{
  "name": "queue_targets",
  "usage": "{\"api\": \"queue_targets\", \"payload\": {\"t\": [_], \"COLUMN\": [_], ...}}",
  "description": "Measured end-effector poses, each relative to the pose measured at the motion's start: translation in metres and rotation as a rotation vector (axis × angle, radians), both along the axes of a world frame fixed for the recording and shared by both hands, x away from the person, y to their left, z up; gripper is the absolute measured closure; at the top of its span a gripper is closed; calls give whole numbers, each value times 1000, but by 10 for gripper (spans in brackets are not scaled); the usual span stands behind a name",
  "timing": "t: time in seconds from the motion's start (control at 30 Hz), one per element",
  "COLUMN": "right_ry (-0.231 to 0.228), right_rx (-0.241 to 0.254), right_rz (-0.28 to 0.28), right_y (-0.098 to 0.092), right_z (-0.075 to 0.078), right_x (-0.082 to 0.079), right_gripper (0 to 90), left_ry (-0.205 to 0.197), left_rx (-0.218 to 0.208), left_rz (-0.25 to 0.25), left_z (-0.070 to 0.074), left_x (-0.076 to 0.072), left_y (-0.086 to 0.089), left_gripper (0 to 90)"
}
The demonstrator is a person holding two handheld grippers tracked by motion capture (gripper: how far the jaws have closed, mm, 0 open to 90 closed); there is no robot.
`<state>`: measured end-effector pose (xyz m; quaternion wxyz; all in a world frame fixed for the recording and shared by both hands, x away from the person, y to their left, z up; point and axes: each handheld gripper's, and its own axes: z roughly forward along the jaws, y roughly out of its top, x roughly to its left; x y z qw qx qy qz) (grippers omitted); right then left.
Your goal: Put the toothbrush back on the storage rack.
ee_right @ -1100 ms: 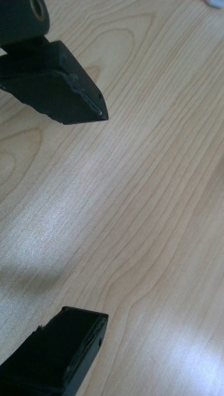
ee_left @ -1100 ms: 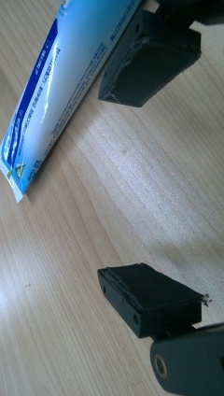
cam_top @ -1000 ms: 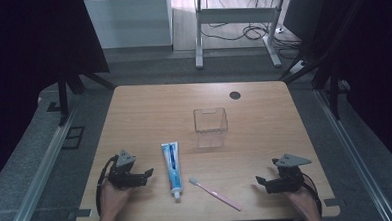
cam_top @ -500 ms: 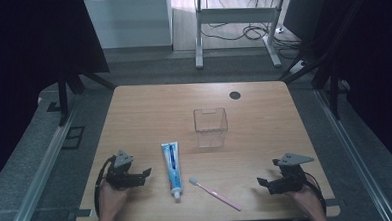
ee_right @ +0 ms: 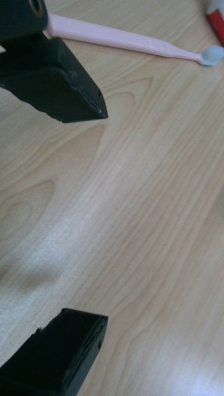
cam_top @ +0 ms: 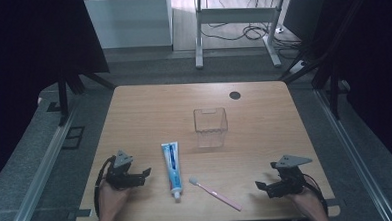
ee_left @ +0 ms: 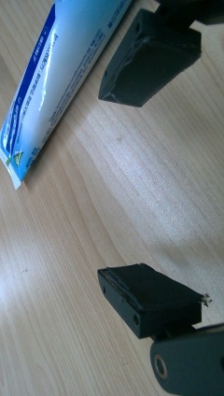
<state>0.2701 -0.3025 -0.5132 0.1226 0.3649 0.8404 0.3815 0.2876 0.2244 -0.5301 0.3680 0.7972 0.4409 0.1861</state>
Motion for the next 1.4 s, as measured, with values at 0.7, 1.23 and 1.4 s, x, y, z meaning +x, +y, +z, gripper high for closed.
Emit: {"api": "queue_targets", "payload": {"t": [0.7,1.23,1.4], "right_ry": [49,191,216], "right_rx": [-129,-221,-239], "right_rz": [102,244,259], "right_y": [36,74,85], "right_z": [15,20,21], "right_x": [1,4,6], "right_gripper": [63,148,191], "left_ry": [-2,4,4], "left_rx": [-3,7,9], "left_rz": [-6,-16,-18], "left_z": [0,0,0], "left_x": [1,1,1], "left_y": [0,-1,-1], "left_gripper": [131,131,131]}}
